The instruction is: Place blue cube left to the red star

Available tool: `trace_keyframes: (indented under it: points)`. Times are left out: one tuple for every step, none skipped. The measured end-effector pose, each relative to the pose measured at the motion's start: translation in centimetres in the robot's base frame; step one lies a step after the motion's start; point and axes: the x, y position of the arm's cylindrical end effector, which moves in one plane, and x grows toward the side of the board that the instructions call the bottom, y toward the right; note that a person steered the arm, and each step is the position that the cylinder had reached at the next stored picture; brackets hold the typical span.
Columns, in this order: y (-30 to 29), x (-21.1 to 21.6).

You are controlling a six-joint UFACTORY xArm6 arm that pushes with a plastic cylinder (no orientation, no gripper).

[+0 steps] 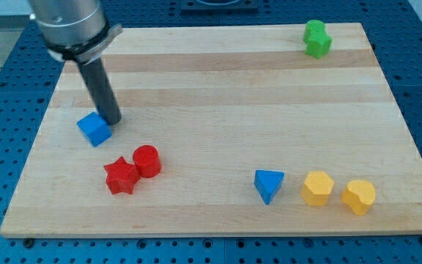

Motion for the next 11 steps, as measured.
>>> trace_keyframes:
  points:
    - [-1.7, 1.9]
    - [-0.9, 1.2]
    - [-1.7, 0.5]
    - [-3.8, 0.1]
    - [-5.4, 1.0]
    - [-3.5, 3.9]
    - [-2.6, 4.3]
    - [-2.4, 4.3]
    - [0.8, 4.6]
    - [0.8, 6.3]
    - [0.0, 6.6]
